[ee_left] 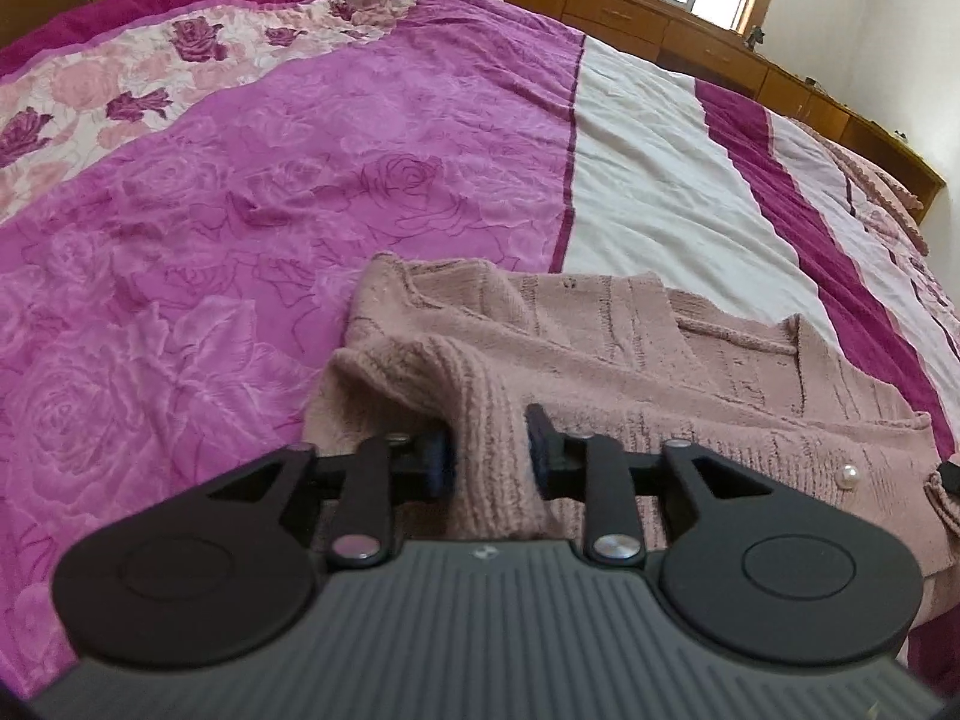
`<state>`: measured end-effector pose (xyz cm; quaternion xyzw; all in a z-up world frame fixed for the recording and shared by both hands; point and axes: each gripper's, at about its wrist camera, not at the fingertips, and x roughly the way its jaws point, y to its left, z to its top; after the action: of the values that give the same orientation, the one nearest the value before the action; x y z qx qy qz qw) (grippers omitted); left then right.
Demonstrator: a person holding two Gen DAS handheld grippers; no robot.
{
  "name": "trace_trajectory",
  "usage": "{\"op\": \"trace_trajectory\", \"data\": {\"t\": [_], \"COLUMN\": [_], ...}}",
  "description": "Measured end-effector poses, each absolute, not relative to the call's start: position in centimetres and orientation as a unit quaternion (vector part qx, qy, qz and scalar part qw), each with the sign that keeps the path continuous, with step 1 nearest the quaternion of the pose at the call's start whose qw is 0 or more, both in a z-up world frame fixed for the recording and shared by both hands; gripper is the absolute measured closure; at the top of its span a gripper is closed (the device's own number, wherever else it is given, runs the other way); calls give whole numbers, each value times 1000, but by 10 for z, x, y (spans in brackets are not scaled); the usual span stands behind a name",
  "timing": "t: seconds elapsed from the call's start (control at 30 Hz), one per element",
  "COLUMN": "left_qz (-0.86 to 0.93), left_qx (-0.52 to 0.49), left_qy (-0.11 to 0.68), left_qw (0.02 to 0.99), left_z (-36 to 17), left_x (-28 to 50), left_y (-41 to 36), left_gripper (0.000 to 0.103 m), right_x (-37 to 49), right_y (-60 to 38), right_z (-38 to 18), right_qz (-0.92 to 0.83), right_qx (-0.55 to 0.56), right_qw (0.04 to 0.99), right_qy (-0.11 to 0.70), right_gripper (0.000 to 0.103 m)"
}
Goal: Fold small clothes
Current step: 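Lay the hem over the cardigan body and open both tools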
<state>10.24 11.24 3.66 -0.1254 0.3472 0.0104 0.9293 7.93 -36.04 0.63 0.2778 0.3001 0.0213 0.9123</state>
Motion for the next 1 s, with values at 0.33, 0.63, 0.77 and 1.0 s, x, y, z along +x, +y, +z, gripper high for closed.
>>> {"op": "trace_trajectory", "data": {"t": [0.33,0.63,0.77,1.0], "left_qz": [18,17,19,19], "left_qx": [-145,-146,-139,-135], "left_qy": [343,343,345,347], "left_qw": [928,928,928,928], "left_z": [46,43,41,37], "left_x": [68,60,61,65], "left_y": [127,126,124,122], "left_gripper": [64,62,62,63], "right_x": [45,23,25,51], "right_y": [-356,-312,-285,-267], "right_z": [38,60,61,41], "right_qz": [-5,5,17,15], "right_qx": [236,130,57,28], "right_qw": [930,956,964,952], "right_qy": [282,263,258,303], "right_gripper": [50,50,50,50]}}
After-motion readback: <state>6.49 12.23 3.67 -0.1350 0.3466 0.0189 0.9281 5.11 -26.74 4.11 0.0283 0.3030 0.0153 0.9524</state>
